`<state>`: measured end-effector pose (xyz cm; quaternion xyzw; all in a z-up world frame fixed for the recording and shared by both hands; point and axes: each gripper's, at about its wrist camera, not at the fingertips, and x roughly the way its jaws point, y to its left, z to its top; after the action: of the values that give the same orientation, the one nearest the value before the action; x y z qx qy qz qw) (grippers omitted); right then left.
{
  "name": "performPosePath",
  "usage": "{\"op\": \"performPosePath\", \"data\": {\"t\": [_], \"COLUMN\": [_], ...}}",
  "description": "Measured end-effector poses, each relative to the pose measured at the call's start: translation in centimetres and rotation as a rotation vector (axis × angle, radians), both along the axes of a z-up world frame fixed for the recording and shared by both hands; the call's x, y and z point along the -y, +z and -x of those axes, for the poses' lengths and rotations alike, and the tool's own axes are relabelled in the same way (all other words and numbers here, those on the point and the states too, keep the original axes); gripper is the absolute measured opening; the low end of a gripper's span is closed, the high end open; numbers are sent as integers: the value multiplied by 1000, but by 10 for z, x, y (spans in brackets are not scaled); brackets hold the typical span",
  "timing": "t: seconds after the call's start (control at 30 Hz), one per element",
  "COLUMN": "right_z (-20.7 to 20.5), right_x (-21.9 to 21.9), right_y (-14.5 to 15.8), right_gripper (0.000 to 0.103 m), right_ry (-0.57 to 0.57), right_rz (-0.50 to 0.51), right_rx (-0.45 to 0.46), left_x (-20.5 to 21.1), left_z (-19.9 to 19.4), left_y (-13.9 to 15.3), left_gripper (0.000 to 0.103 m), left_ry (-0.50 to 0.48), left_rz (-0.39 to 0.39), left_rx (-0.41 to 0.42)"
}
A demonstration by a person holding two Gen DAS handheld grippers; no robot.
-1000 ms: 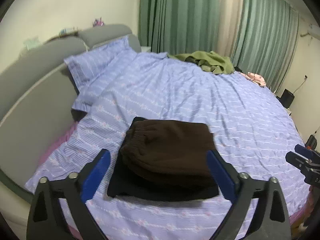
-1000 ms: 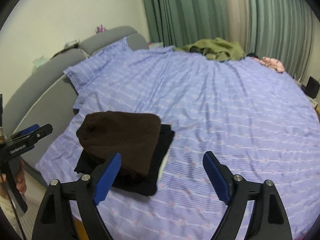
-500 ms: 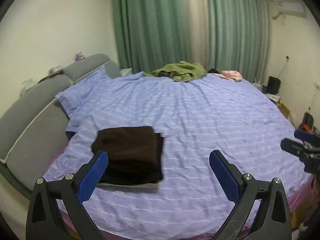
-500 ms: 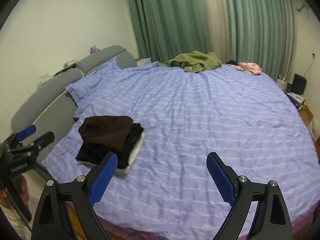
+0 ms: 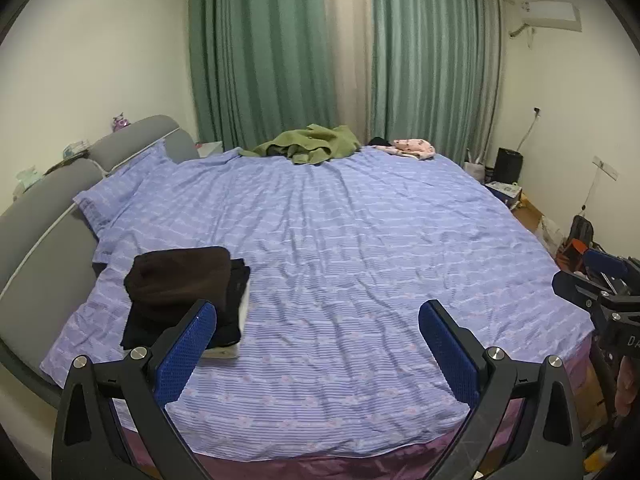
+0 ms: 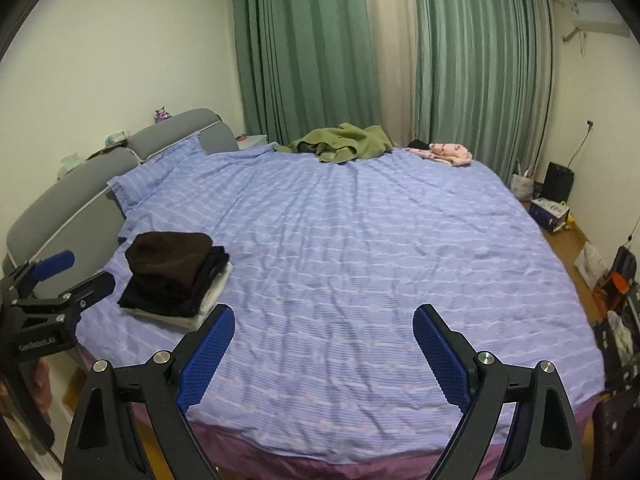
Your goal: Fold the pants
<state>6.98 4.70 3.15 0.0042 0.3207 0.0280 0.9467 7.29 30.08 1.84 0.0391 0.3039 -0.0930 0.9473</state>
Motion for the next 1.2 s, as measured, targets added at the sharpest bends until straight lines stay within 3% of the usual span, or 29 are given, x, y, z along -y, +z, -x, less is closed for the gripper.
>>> {"op": "performPosePath", "data": {"t": [0.47, 1.2], "right_z": [32, 41], "right_x": [32, 50], "right_y": [7, 9], "right_gripper": [92, 92], "right_ry": [15, 18], "right_rz": [-16, -46], "right_rx": [37, 44], "left_x": [29, 37], "left_z": [28, 41], "left_y": [12, 20], "left_gripper": [103, 103], "left_ry": [4, 3], "left_rz": [13, 47], "left_rx": [33, 53]}}
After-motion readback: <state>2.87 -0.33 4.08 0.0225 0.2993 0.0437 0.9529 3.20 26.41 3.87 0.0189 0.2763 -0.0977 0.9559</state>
